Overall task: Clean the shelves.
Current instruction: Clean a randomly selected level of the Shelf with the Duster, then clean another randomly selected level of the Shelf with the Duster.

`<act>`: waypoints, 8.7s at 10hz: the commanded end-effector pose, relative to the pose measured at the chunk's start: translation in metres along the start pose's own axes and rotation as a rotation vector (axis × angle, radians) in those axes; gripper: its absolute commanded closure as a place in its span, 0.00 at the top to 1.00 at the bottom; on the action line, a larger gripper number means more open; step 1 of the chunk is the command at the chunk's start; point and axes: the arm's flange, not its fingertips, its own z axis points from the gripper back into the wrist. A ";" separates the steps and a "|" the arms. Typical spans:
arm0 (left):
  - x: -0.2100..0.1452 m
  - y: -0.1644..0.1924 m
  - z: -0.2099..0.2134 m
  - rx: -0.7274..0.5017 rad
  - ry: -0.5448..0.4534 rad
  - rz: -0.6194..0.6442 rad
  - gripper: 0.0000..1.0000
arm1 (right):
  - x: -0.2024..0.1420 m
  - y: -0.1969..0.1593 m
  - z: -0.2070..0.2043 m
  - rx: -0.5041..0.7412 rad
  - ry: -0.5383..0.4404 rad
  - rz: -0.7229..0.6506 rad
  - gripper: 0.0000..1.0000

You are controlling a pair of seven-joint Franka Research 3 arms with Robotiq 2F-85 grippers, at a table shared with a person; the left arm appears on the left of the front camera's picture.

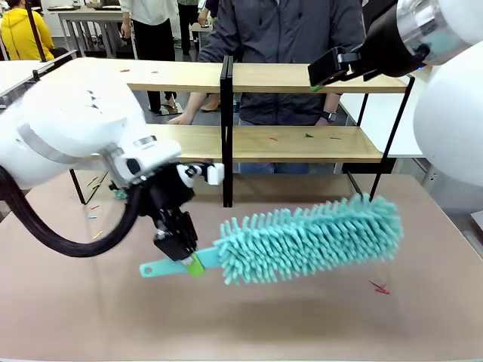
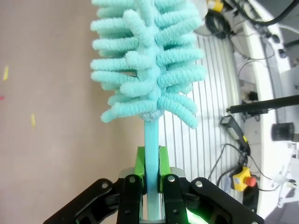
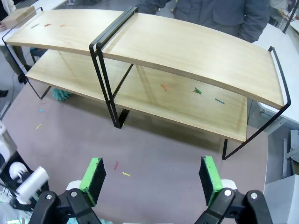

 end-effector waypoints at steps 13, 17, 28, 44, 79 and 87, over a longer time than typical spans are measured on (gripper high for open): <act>-0.184 -0.058 0.187 0.211 -0.471 0.164 0.13 | 0.000 0.000 0.000 -0.002 -0.002 0.001 1.00; -0.295 -0.109 0.251 0.303 -0.880 0.287 0.13 | 0.000 0.000 0.000 -0.002 -0.002 0.001 1.00; -0.400 -0.110 0.289 0.346 -1.158 0.566 0.00 | 0.000 0.000 0.000 -0.002 -0.002 0.001 1.00; -0.220 -0.157 0.195 0.391 -0.653 0.463 0.13 | 0.000 0.000 0.000 -0.002 -0.002 0.001 1.00; -0.311 -0.192 0.162 0.361 -0.454 0.423 0.13 | 0.000 0.000 0.000 -0.002 -0.002 0.001 1.00; -0.245 -0.182 0.148 0.124 0.023 0.277 0.13 | 0.000 0.000 0.000 -0.002 -0.002 0.001 1.00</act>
